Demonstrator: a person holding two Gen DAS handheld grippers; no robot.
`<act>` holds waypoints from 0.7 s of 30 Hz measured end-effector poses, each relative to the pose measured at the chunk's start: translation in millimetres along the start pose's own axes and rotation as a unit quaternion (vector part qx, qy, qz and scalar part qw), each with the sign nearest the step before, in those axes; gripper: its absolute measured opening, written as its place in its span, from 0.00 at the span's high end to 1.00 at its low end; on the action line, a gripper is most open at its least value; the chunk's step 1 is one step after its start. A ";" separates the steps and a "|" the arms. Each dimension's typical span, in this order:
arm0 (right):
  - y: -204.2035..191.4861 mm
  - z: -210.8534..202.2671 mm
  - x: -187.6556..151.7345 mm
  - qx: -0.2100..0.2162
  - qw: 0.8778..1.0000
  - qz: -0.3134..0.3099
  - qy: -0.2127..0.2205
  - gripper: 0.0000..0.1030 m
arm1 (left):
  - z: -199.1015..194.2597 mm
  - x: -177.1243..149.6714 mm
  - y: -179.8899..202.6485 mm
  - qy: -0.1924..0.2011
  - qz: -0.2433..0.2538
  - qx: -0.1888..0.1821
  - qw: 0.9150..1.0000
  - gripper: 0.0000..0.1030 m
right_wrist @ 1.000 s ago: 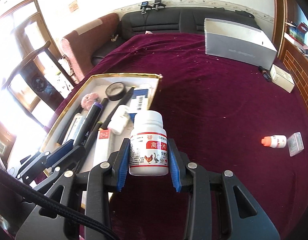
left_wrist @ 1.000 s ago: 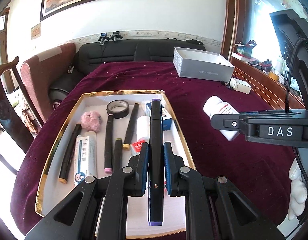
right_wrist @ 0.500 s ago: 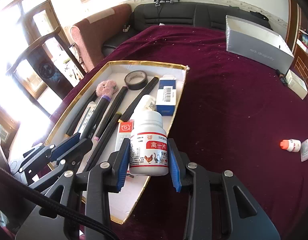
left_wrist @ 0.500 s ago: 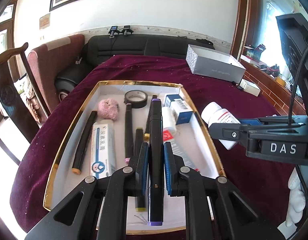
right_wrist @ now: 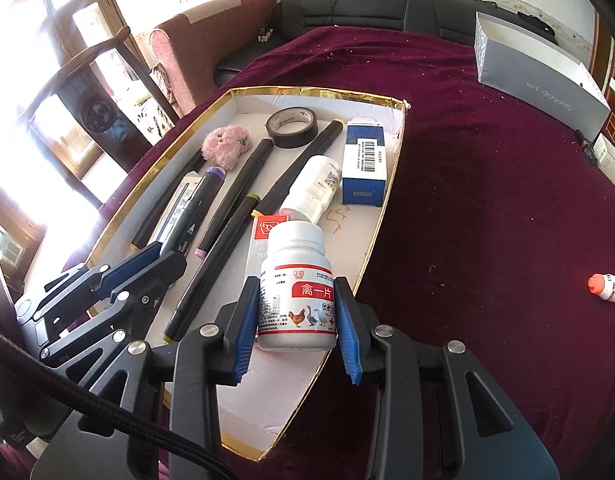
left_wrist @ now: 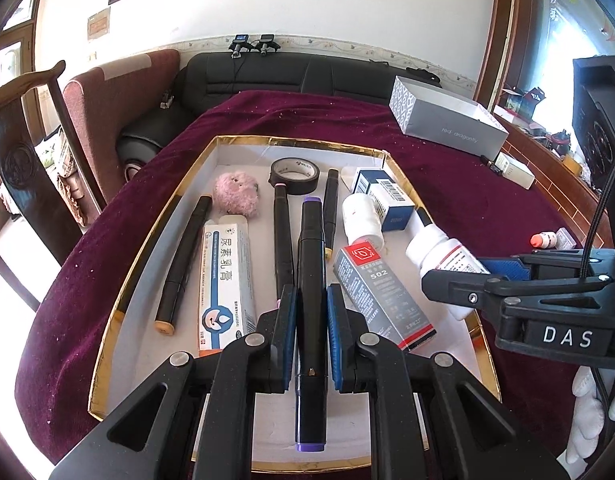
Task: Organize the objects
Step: 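Lower the pill bottle and marker into the tray and open both grippers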
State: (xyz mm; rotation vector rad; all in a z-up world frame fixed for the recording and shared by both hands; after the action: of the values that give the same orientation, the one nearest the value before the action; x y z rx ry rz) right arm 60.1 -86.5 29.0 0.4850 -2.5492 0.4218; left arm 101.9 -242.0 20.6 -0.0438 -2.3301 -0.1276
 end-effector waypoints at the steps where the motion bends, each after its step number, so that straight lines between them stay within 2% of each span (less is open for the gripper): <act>1: 0.8 0.7 0.4 -0.002 1.000 -0.001 0.000 0.67 | 0.8 -0.3 -0.3 -0.002 -0.001 -0.002 1.000 0.88; 14: -6.1 23.5 7.3 -0.030 0.999 -0.022 -0.020 0.67 | 14.0 -13.8 -4.7 -0.048 -0.022 -0.036 0.998 0.88; 21: -6.7 33.4 17.8 -0.056 0.998 -0.030 -0.023 0.67 | 19.3 -14.0 1.6 -0.057 -0.012 -0.024 0.998 0.88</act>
State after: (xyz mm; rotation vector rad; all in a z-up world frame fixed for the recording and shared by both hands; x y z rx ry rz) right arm 34.4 -109.8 12.3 0.5330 -2.5776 0.2464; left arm 97.8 -238.3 -2.7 -0.0486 -2.4428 -0.1979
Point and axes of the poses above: each gripper's, at about its wrist camera, not at the fingertips, and z roughly the way its jaws point, y to its right, x to its top, the point moved 4 cm from there along z, roughly the way its jaws point, and after that the axes turned 2 degrees about z, right-handed, at the moved point
